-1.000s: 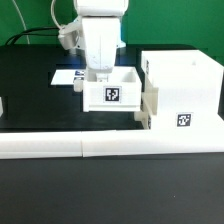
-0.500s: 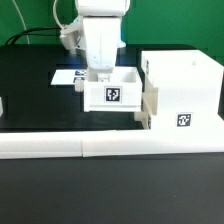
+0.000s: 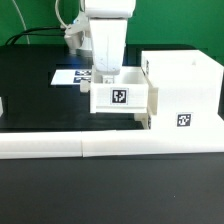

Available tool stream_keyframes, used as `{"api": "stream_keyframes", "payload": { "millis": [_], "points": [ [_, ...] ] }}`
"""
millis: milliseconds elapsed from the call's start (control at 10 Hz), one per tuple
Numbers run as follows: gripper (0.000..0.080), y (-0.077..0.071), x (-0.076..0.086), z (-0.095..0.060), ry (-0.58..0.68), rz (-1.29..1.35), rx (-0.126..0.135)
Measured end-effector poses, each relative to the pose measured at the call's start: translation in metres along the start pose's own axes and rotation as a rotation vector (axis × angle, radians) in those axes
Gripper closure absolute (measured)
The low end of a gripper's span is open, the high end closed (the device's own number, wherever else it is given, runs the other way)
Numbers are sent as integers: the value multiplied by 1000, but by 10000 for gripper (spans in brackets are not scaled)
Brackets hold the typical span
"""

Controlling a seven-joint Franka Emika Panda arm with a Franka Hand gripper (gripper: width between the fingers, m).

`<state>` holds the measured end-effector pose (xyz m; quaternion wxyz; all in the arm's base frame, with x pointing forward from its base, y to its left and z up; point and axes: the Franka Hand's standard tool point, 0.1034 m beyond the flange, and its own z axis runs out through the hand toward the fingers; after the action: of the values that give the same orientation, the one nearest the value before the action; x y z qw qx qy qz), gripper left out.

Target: Assemble drawer

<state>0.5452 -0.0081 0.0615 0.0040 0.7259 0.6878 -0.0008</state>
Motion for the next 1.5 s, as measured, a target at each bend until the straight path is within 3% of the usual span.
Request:
{"api": "stream_keyframes", "payload": {
  "millis": [1500],
  "points": [
    [757,-3,7,2,0,-9,13]
  ]
}}
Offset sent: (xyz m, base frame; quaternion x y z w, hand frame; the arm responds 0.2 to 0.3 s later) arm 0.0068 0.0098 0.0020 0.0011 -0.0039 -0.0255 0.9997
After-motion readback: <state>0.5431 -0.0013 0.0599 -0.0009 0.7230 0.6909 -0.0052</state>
